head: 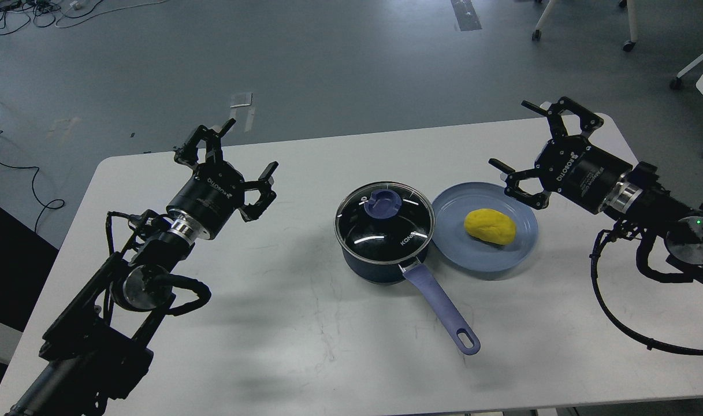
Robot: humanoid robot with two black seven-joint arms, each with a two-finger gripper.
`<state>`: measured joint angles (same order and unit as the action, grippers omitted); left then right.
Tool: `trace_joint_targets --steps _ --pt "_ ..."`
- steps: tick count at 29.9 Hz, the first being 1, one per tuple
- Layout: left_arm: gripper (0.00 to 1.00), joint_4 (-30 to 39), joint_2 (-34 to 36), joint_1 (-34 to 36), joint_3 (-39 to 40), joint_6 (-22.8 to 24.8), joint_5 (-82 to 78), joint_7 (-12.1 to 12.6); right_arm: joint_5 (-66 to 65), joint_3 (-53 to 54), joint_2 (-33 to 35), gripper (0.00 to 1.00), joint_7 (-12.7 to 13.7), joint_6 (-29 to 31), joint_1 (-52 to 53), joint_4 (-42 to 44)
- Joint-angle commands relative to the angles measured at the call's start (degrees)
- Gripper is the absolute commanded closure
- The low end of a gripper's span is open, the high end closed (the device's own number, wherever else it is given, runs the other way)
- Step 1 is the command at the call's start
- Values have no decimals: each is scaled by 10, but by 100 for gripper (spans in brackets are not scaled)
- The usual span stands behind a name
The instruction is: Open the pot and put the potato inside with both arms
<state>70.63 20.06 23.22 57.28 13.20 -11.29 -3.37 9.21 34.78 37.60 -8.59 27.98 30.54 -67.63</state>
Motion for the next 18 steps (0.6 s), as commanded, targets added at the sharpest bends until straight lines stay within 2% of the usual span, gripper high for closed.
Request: trace_joint_targets --steps 1,4,8,18 --pt "2 3 6 0 4 8 1 -4 -18 2 -1 0 -5 0 -1 4" --pt "2 2 9 -1 1 9 0 -1 -24 3 -1 0 -6 0 6 4" --pt "2 3 7 0 5 8 2 -1 -25 -1 -1 0 -6 -31 29 8" --pt "2 4 8 0 4 12 2 -10 -49 -8 3 0 -6 -31 32 6"
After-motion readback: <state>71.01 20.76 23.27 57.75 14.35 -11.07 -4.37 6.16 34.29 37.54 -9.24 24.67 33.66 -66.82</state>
